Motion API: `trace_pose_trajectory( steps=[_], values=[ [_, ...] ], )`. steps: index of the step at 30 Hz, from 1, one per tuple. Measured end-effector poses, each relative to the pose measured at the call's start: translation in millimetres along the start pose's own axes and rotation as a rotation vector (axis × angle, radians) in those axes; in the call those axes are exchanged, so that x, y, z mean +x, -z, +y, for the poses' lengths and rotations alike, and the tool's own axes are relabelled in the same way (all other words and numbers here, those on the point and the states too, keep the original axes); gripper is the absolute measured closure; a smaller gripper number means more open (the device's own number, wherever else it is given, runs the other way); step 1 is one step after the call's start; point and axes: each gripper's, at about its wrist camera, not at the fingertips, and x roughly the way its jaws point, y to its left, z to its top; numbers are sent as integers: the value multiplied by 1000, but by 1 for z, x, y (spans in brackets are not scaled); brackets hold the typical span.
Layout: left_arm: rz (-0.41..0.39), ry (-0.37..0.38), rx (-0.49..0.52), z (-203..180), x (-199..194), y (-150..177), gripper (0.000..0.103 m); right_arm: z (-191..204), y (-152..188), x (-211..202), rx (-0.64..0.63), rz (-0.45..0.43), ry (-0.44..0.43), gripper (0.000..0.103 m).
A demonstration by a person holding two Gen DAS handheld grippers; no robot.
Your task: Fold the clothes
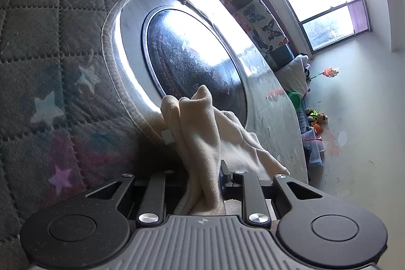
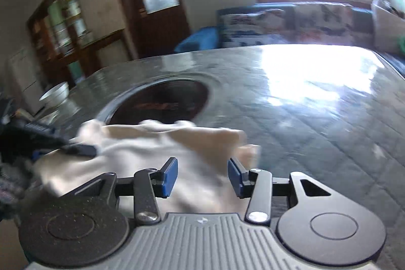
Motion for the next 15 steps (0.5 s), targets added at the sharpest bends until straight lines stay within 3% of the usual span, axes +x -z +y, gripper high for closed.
trace_pose_trajectory(
  steps=[8, 15],
  values=[
    [-3, -15, 12, -5, 2, 0, 79, -31, 5, 26, 91, 22, -9, 51],
    [-9, -46, 43, -12, 3, 2, 78, -28, 7, 29, 98, 22, -57, 55]
  ],
)
